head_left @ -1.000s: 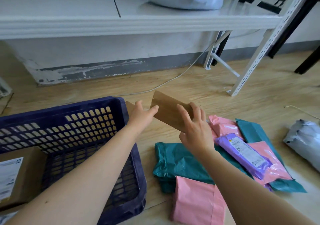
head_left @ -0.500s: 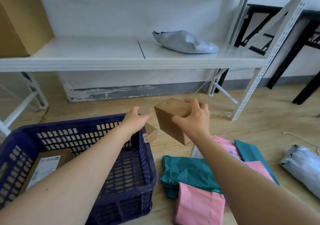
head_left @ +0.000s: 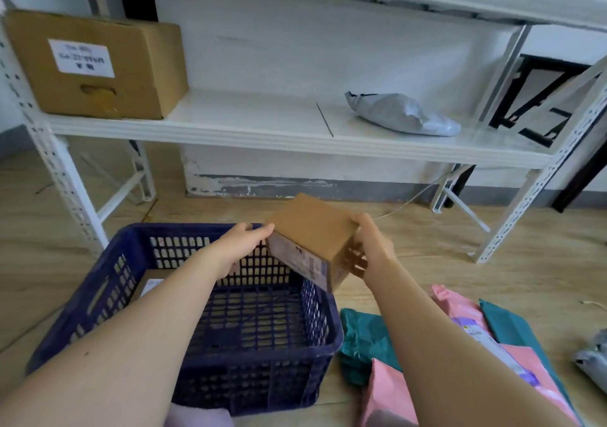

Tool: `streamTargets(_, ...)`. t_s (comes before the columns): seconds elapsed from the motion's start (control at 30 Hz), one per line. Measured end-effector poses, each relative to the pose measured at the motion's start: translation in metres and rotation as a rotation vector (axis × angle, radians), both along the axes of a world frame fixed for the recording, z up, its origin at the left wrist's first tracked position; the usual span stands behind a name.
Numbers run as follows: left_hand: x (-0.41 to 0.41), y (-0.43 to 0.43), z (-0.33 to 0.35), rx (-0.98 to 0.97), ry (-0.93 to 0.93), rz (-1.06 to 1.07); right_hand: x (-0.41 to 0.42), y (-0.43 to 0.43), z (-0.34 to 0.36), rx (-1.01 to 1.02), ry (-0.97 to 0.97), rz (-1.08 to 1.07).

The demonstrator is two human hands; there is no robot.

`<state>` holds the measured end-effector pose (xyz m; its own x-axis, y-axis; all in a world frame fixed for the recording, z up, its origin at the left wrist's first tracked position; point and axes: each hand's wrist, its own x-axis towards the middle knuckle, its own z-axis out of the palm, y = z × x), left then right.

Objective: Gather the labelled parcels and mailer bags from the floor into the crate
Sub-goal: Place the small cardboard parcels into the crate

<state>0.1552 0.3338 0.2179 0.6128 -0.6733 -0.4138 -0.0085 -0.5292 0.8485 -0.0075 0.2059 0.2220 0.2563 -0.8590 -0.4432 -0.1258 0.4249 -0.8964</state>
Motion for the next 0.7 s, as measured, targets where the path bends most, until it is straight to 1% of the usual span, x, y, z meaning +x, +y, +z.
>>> streamTargets(0.17,0.021,0.016,0.002,-0.070,0.115,0.063,0.028,0.009,-0.005,0.112,0.018,0.105)
streamTargets(0.3,0.037,0.026,-0.007,-0.061,0.175,0.119,0.050,0.017,-0.014,0.136,0.042,0.170)
streamTargets(0.47,0.058,0.040,-0.013,-0.057,0.165,0.150,0.079,0.021,-0.023,0.127,0.077,0.178)
streamTargets(0.6,0.074,0.052,-0.016,-0.056,0.143,0.198,0.106,0.027,-0.028,0.156,0.088,0.235)
streamTargets(0.7,0.086,0.062,-0.017,-0.076,0.118,0.277,0.127,0.038,-0.031,0.174,0.094,0.306)
